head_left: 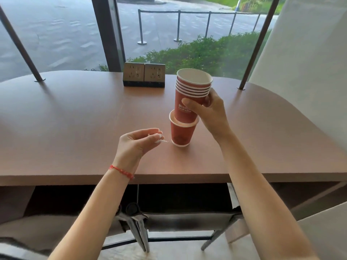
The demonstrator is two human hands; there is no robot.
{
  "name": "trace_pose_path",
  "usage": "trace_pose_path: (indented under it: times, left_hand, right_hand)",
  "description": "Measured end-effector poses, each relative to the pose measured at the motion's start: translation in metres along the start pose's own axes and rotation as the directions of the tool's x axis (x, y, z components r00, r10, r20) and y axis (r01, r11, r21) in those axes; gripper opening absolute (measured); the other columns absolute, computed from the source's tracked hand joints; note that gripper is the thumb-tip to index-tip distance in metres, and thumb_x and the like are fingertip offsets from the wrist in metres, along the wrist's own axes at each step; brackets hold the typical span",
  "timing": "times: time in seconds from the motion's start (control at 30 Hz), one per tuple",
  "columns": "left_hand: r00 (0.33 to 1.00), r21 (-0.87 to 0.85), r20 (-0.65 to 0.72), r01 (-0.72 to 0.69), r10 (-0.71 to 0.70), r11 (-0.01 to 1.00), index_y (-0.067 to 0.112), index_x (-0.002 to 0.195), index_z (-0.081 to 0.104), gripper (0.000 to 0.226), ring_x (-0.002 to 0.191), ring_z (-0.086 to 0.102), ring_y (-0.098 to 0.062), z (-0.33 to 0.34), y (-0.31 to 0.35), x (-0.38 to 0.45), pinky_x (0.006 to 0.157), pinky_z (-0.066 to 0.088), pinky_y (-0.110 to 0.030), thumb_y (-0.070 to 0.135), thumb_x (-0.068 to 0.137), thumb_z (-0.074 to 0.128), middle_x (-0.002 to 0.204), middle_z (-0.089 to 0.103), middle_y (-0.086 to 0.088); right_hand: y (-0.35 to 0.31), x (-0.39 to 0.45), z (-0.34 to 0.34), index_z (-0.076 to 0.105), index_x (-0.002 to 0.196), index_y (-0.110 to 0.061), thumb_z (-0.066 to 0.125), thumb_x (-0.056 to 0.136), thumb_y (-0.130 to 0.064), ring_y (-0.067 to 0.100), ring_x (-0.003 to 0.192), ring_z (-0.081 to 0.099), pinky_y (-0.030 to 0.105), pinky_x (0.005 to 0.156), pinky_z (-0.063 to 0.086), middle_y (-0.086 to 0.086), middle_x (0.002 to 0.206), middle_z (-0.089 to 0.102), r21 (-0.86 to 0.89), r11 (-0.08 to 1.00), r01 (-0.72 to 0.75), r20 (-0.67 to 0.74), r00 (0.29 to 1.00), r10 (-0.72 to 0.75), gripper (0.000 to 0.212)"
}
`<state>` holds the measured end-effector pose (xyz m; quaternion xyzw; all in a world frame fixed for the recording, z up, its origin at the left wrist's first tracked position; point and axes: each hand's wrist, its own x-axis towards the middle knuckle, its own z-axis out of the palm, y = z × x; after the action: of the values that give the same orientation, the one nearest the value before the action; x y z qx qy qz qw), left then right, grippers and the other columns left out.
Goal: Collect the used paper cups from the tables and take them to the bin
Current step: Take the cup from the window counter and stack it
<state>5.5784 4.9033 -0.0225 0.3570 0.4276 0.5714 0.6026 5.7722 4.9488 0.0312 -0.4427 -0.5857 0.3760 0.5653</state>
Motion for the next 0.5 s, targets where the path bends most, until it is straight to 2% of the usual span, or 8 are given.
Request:
trace_pose_path:
  times: [0.13, 0.33, 0.5]
  left_hand:
    - [1.000, -0.004, -0.028, 0.012, -0.012, 1.000, -0.001, 0.084, 0.070, 0.017, 0.074, 0.071, -0.022, -0.005, -0.002, 0.001, 0.065, 0.056, -0.021, -0.002, 0.067, 0.072, 0.079, 0.074, -0.012]
    - [0.999, -0.006, -0.040, 0.018, -0.018, 1.000, -0.001, 0.084, 0.071, 0.028, 0.074, 0.072, -0.022, -0.007, -0.002, -0.002, 0.064, 0.056, -0.021, 0.005, 0.057, 0.075, 0.079, 0.074, -0.012]
    - [0.999, -0.006, -0.034, 0.025, -0.025, 1.000, 0.001, 0.082, 0.072, 0.028, 0.077, 0.071, -0.023, -0.012, -0.005, -0.004, 0.065, 0.056, -0.022, 0.007, 0.055, 0.077, 0.081, 0.074, -0.013]
  right_hand:
    - [0.019, -0.006, 0.002, 0.052, 0.117, -0.012, 0.077, 0.074, -0.009, -0.007, 0.091, 0.062, 0.013, 0.077, 0.050, -0.006, 0.102, 0.065, -0.044, 0.999, -0.029, 0.040, 0.999, 0.031, 0.050]
    - [0.044, -0.022, 0.006, 0.048, 0.119, -0.013, 0.077, 0.072, -0.005, -0.009, 0.096, 0.060, 0.009, 0.076, 0.047, -0.007, 0.108, 0.062, -0.013, 0.998, -0.065, 0.070, 0.995, 0.065, 0.056]
    - [0.056, -0.033, 0.012, 0.046, 0.125, -0.010, 0.081, 0.069, -0.008, 0.011, 0.105, 0.060, 0.017, 0.082, 0.050, 0.003, 0.114, 0.062, -0.015, 0.992, -0.122, 0.061, 0.991, 0.123, 0.066]
